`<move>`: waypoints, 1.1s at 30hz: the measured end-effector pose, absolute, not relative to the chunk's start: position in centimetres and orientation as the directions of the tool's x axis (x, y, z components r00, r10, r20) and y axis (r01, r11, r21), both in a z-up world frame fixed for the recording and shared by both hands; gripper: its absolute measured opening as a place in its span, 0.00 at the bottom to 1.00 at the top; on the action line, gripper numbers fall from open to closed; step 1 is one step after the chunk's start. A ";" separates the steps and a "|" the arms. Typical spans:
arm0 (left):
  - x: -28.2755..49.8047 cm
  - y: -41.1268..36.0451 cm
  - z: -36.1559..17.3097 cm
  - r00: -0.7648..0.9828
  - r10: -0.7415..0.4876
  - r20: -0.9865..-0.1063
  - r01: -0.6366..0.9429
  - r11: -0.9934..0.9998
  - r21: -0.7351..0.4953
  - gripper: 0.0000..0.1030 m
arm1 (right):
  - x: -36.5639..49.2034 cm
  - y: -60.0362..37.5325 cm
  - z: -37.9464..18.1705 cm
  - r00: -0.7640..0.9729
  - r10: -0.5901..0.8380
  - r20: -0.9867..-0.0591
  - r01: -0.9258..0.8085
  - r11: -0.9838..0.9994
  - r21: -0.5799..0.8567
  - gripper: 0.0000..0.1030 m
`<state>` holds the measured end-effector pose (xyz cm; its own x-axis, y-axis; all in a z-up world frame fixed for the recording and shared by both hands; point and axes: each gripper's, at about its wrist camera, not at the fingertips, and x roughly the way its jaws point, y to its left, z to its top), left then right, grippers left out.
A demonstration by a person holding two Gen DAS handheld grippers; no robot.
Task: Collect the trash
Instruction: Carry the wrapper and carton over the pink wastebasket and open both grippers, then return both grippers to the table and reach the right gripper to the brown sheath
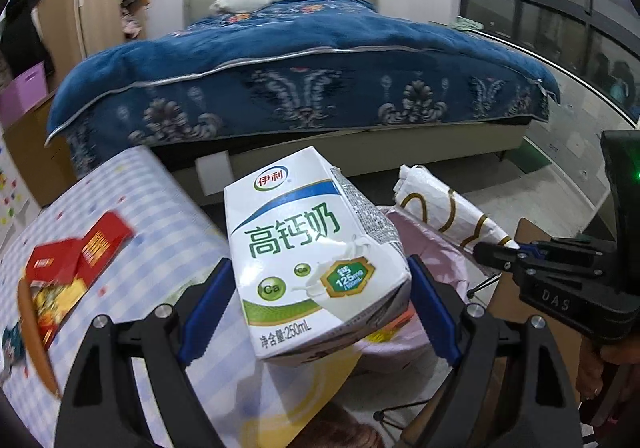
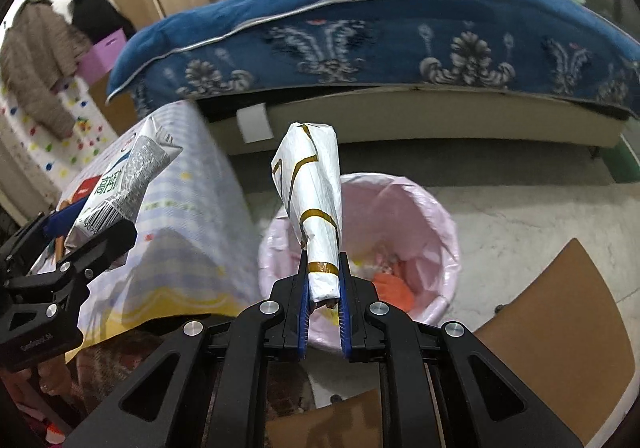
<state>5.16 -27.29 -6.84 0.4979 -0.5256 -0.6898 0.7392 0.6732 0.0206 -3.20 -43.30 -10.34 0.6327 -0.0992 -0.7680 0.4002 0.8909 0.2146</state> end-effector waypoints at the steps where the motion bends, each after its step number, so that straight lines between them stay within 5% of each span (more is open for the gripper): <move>1: 5.3 -28.1 -6.9 0.488 -0.534 -0.690 0.750 0.661 0.019 0.81 | -3.1 -43.7 -10.4 0.632 -0.101 -0.769 0.405 0.889 0.216 0.12; 10: 6.3 -32.4 -7.5 0.454 -0.566 -0.688 0.789 0.614 0.015 0.81 | -1.5 -46.6 -11.3 0.627 -0.117 -0.770 0.431 0.876 0.218 0.15; 15: 6.9 -32.7 -7.6 0.461 -0.557 -0.691 0.785 0.619 0.025 0.85 | -0.7 -47.8 -12.4 0.602 -0.115 -0.790 0.445 0.870 0.213 0.44; 33: 6.1 -20.2 -5.8 0.564 -0.455 -0.689 0.624 0.781 -0.005 0.86 | -2.8 -43.0 -6.8 0.683 -0.132 -0.719 0.386 0.900 0.201 0.43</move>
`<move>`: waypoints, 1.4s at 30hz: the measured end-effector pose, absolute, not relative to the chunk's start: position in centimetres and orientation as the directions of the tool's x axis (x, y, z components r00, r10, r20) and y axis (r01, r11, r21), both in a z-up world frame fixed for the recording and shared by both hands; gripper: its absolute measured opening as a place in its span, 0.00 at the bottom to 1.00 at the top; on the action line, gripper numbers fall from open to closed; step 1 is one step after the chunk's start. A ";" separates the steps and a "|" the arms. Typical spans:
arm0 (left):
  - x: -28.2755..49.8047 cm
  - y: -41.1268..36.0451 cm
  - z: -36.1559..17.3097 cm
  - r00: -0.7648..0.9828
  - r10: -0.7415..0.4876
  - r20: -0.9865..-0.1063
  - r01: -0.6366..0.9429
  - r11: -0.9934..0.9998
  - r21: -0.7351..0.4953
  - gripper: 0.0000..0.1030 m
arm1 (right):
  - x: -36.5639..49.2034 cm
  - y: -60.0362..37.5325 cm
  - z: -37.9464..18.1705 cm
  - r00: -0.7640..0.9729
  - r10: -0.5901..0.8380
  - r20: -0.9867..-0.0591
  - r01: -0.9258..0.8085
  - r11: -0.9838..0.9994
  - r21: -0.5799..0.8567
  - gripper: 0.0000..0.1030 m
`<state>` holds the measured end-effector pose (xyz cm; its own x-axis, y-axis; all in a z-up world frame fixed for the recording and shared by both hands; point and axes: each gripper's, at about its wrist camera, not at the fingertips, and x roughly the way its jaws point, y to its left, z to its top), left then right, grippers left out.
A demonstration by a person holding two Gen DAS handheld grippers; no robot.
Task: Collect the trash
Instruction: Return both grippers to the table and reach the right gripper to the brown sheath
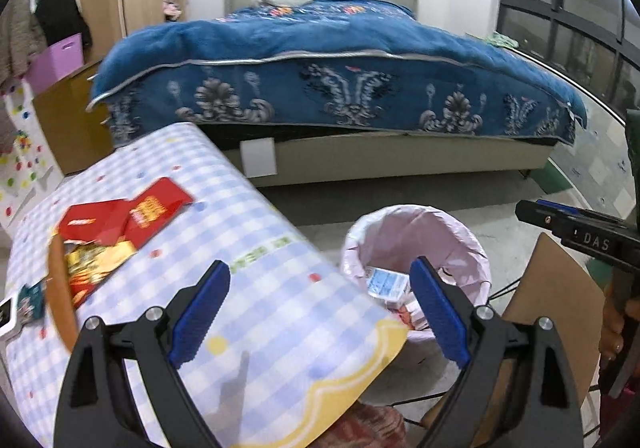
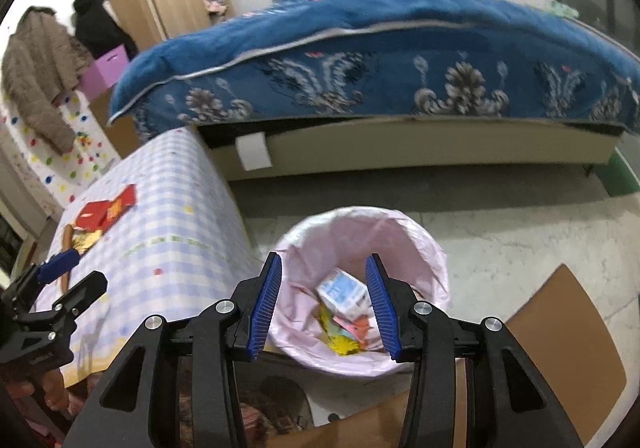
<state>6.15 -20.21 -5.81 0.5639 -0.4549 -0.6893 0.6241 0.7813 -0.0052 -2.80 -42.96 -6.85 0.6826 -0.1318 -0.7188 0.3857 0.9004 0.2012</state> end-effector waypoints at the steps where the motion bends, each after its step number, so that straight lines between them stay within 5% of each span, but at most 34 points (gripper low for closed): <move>1: 6.1 -19.3 -5.5 0.577 -0.444 -0.686 0.609 0.793 -0.001 0.86 | -2.6 -42.2 -6.4 0.689 -0.124 -0.714 0.369 0.908 0.198 0.43; 22: 8.5 5.0 -5.2 0.736 -0.015 -0.676 0.080 0.995 0.065 0.87 | 8.4 -18.7 -5.4 0.658 0.191 -0.728 -0.159 0.981 0.113 0.44; 35: 11.6 12.6 -5.9 0.721 0.078 -0.689 -0.058 0.997 0.053 0.87 | 15.9 -7.8 -7.5 0.578 0.284 -0.765 -0.345 0.935 0.087 0.42; 42: 12.5 13.4 -6.6 0.707 0.088 -0.702 -0.080 0.996 0.043 0.87 | 18.5 -4.9 -9.6 0.559 0.233 -0.795 -0.361 0.932 0.020 0.64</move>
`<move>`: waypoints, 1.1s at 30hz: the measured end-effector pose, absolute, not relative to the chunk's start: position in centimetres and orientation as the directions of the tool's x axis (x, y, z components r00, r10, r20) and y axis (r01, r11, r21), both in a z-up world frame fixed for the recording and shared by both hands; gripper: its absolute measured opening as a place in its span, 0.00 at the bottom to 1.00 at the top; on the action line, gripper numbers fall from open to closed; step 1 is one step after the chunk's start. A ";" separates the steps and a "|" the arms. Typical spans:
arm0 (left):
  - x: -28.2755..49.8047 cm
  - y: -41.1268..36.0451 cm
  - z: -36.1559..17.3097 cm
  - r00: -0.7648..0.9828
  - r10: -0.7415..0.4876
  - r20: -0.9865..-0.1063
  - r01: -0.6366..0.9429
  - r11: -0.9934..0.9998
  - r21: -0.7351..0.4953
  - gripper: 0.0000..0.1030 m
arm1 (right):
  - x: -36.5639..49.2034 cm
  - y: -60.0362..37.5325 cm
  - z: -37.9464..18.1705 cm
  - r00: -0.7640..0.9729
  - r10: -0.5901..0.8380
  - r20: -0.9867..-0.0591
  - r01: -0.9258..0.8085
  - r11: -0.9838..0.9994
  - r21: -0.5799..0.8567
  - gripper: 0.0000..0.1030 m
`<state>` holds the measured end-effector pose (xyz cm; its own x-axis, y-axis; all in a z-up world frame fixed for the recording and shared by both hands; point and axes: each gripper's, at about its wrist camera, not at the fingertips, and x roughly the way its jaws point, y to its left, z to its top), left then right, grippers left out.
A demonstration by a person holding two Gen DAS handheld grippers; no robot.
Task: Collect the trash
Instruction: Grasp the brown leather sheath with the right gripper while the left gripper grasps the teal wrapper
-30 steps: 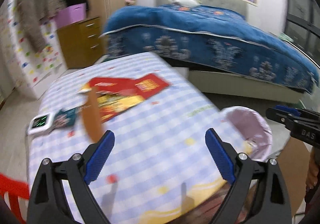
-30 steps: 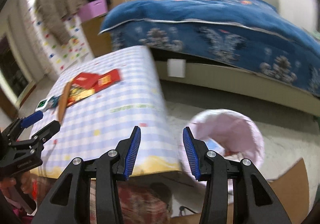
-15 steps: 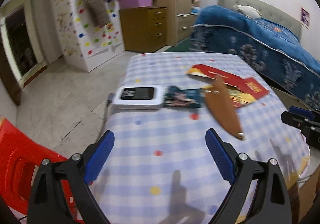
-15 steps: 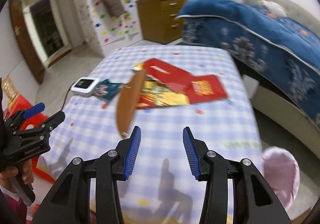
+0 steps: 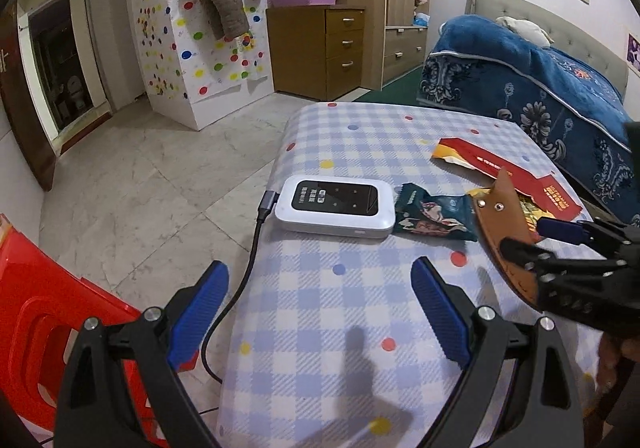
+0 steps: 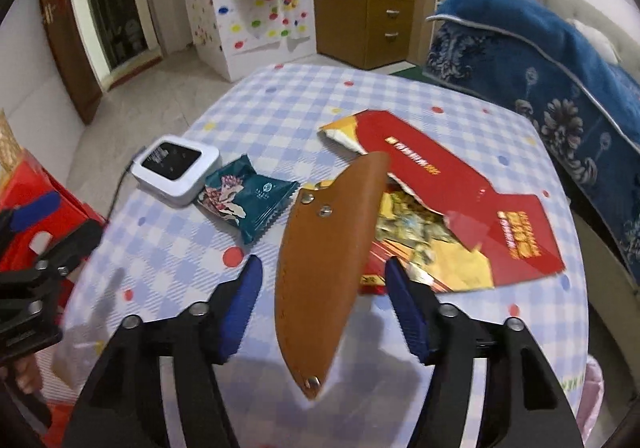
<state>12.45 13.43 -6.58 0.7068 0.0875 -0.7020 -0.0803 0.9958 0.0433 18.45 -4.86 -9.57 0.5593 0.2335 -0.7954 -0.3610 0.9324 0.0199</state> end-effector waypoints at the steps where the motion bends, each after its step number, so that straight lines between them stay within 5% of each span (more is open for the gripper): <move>1: 12.5 13.5 -6.7 0.704 0.090 -0.704 -0.082 0.996 0.046 0.87 | 18.7 -4.4 -10.0 0.559 0.215 -0.801 -0.361 0.933 -0.001 0.64; 3: 12.5 13.4 -6.9 0.702 0.091 -0.707 -0.081 0.996 0.047 0.87 | 19.1 -3.6 -10.6 0.559 0.180 -0.809 -0.358 0.933 -0.040 0.64; 6: 12.6 12.9 -7.0 0.699 0.085 -0.710 -0.072 0.996 0.049 0.87 | 18.8 -3.7 -10.5 0.578 0.153 -0.801 -0.347 0.935 -0.071 0.51; 21: 18.5 6.3 -7.5 0.687 0.013 -0.727 -0.017 1.000 0.002 0.87 | 13.9 -13.7 -6.3 0.656 0.171 -0.735 -0.212 0.977 0.038 0.50; 29: 23.0 3.8 -9.6 0.614 -0.031 -0.789 0.063 0.998 0.010 0.33 | 13.1 -16.6 -5.4 0.682 0.167 -0.713 -0.174 0.983 0.063 0.50; 33: 21.7 2.8 -10.1 0.605 -0.073 -0.793 0.124 0.992 0.003 0.31 | 12.8 -17.2 -5.4 0.682 0.173 -0.711 -0.172 0.982 0.075 0.50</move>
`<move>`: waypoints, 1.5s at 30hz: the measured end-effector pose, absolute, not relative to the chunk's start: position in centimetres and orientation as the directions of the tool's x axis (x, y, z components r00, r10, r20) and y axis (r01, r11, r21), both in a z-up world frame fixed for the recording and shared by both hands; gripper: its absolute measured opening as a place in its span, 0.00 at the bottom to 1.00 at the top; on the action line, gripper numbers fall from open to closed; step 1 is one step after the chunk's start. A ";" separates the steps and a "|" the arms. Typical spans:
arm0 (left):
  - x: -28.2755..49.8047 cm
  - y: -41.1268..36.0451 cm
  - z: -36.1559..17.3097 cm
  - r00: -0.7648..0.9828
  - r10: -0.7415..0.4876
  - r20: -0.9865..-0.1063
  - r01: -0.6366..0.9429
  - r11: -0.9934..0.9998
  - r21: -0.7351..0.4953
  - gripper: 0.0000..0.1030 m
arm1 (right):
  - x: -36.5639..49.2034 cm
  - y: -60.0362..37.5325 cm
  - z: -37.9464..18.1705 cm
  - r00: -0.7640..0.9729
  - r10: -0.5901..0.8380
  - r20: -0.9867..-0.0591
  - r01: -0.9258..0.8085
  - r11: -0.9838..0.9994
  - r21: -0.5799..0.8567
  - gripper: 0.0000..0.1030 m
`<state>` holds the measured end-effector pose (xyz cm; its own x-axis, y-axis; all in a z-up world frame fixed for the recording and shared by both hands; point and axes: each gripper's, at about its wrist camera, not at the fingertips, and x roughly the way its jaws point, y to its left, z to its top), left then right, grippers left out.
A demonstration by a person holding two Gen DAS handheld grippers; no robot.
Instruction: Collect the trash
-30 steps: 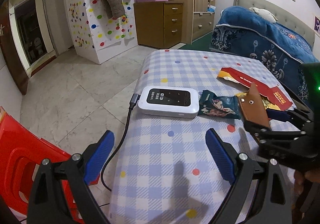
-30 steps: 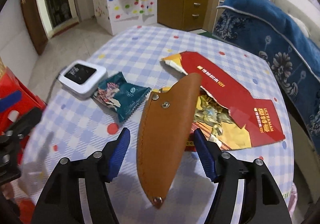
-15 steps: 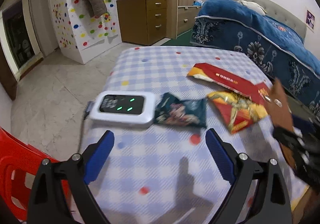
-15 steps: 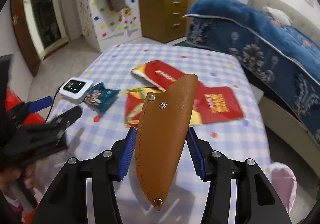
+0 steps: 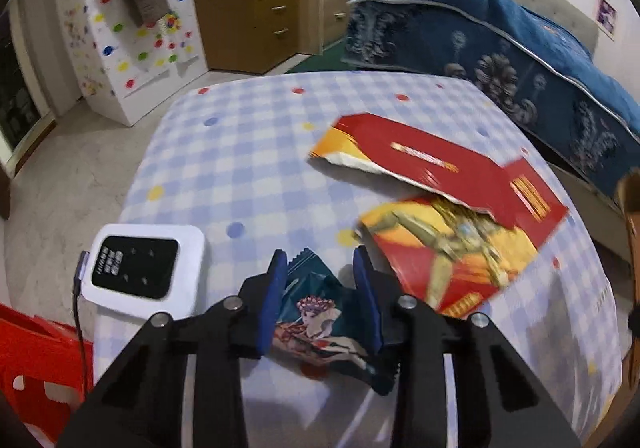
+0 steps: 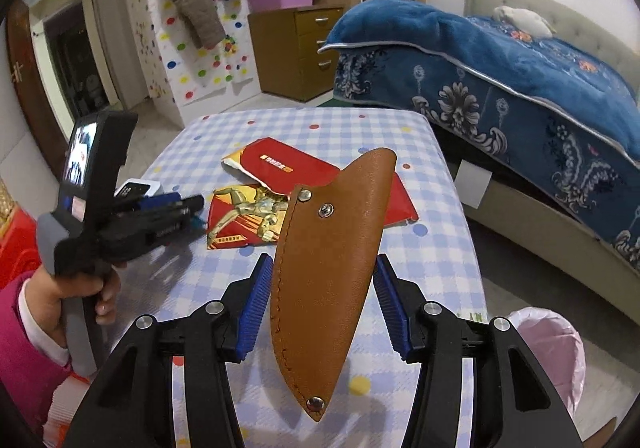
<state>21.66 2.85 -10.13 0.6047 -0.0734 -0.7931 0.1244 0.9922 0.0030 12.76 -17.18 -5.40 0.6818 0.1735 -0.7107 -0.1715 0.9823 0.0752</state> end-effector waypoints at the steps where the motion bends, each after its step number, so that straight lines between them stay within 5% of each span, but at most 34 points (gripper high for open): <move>1: 21.0 2.7 -10.1 0.597 -0.102 -0.796 0.150 0.989 -0.015 0.30 | 12.6 -17.3 -5.3 0.682 0.174 -0.710 -0.171 0.982 0.077 0.50; 10: 12.8 1.8 -10.1 0.546 -0.246 -0.801 0.356 0.933 -0.044 0.31 | 10.5 -17.4 -5.6 0.672 0.190 -0.716 -0.179 0.980 0.092 0.50; 14: 10.3 2.9 -9.4 0.572 -0.202 -0.795 0.318 0.948 -0.012 0.60 | 9.3 -17.8 -5.8 0.670 0.194 -0.717 -0.176 0.979 0.101 0.50; 17: 8.3 4.1 -7.6 0.630 -0.180 -0.755 0.248 0.968 -0.023 0.71 | 8.5 -18.2 -5.3 0.681 0.195 -0.706 -0.173 0.980 0.103 0.50; 22: 6.2 5.0 -7.1 0.628 -0.148 -0.764 0.174 0.984 -0.048 0.72 | 7.4 -18.7 -4.6 0.697 0.194 -0.691 -0.167 0.980 0.107 0.50; 27: 4.6 5.0 -8.9 0.527 -0.247 -0.813 0.182 0.967 -0.176 0.72 | 6.8 -19.3 -4.7 0.698 0.193 -0.690 -0.158 0.981 0.114 0.51; 38: 8.3 2.5 -10.2 0.504 -0.348 -0.791 0.258 0.934 -0.247 0.77 | 6.2 -20.4 -4.7 0.706 0.179 -0.685 -0.127 0.984 0.126 0.51; 45: 7.9 0.4 -9.3 0.540 -0.235 -0.808 0.274 0.957 -0.095 0.77 | 5.9 -21.3 -4.9 0.709 0.165 -0.685 -0.106 0.986 0.128 0.51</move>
